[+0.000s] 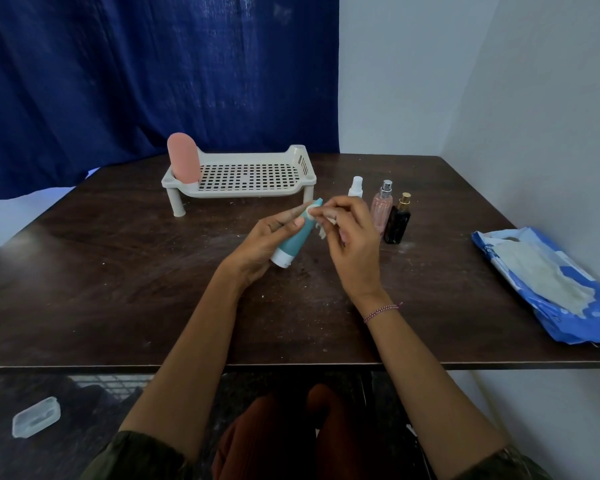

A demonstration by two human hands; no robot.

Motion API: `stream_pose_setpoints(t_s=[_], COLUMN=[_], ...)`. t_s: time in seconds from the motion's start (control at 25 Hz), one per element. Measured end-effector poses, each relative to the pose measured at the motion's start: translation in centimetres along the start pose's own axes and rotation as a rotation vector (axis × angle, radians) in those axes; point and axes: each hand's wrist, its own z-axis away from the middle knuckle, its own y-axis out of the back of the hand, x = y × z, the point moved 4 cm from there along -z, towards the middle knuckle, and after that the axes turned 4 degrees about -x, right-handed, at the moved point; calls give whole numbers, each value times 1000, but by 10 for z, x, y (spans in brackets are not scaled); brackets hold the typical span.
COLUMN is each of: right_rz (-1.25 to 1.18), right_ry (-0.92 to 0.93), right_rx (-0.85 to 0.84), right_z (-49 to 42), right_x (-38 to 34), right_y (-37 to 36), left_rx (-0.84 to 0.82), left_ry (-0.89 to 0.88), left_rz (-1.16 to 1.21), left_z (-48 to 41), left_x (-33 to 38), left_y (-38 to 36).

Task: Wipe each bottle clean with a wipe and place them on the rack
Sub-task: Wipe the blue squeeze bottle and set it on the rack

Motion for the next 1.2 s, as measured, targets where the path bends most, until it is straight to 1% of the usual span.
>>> stream_pose_setpoints(t_s=[0.08,0.16,0.2,0.32,0.4,0.56,0.64,0.76,0.92,1.08,1.2], right_rz=[-20,-45,-34,-12,-13,-20,-31,-86,-258,-347,-380], right_ry=[-95,-147,-138,-88,-79,-23,-35,-116,-296,-442,-516], right_rx=[85,120,107,42,50,27,32,74,70,46,21], right_z=[-2,-3,-3,-2,-3,-3,-3,-3,-4,-2,-1], right_x=[5,7,6,2,2,0,1,6,13,20,24], right_y=[7,10,10,5,6,5,4,6,8,5,1], left_rx=[-19,-47,-32,82,125,154,155,111,7,-20,-1], left_ry=[-9,-40,-55,-103,-134,-167,-151,-106,-82,-61,-67], left_rz=[-95,-205,-230,-246,-274,-233,-221,-224,-162,-100,-68], left_z=[1,2,2,1,0,-2,-2,0,4,4,4], left_x=[0,0,0,1,2,3,2,3,4,4,3], left_y=[-2,-6,-7,-3,-1,1,1,-3,-7,-8,-6])
